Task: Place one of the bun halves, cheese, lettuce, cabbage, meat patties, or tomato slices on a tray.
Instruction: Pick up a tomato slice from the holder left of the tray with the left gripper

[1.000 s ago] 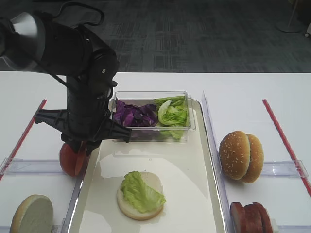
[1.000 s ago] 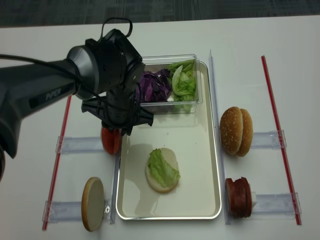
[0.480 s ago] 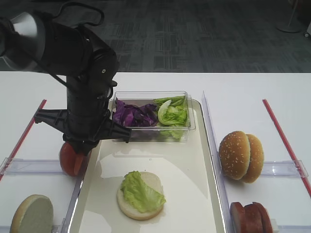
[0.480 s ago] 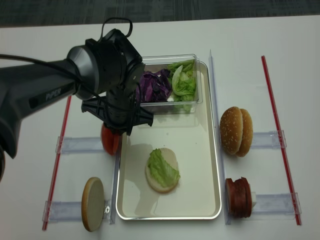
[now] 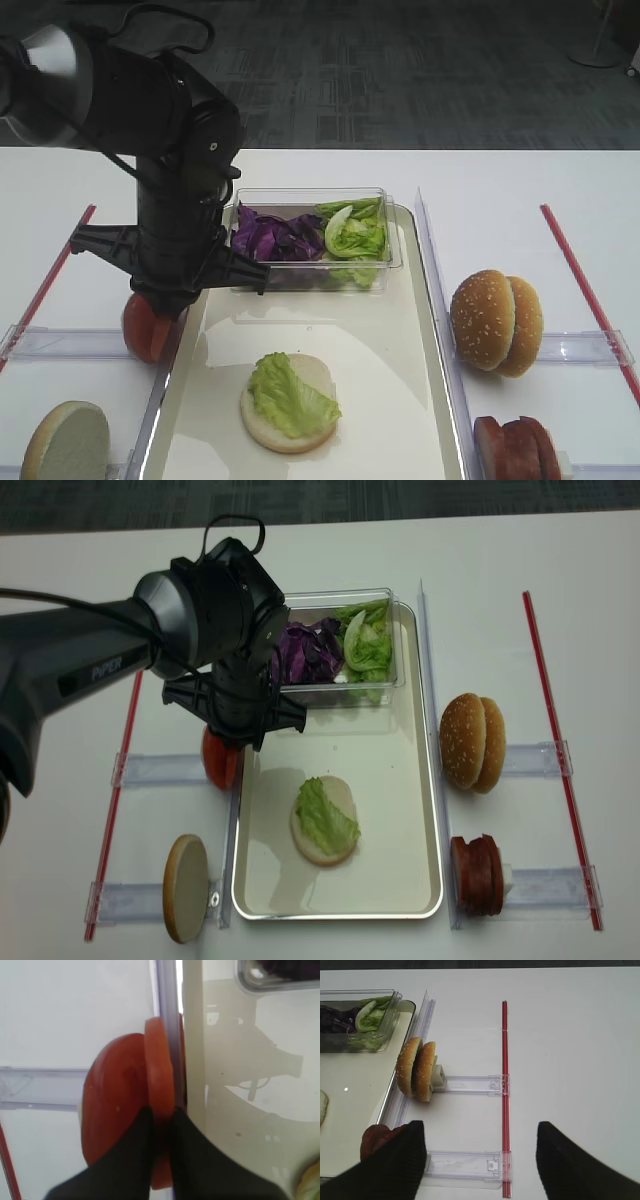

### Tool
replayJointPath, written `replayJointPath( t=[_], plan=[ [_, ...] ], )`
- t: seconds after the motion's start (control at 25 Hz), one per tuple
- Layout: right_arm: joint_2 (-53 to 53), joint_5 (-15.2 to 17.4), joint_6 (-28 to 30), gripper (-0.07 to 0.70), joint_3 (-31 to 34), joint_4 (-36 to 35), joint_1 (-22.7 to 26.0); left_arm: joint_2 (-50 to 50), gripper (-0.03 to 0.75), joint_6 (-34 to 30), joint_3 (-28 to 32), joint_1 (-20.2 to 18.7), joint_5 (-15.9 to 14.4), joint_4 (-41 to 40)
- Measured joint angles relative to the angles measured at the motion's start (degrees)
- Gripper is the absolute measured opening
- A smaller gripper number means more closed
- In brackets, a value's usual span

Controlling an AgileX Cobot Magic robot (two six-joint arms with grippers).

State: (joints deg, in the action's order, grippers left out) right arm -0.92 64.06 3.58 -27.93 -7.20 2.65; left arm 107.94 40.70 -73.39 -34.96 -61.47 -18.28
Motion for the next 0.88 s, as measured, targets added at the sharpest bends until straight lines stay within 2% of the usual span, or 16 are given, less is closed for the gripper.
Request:
replayJointPath(
  t=[0.6, 0.88],
  plan=[
    [0.0, 0.1, 0.0, 0.501, 0.0, 0.0, 0.0, -0.2, 0.055, -1.2, -0.2, 0.0, -2.9, 0.0],
    [0.0, 0.0, 0.0, 0.501, 0.0, 0.0, 0.0, -5.2, 0.055, -1.4, -0.3, 0.0, -3.4, 0.2]
  ],
)
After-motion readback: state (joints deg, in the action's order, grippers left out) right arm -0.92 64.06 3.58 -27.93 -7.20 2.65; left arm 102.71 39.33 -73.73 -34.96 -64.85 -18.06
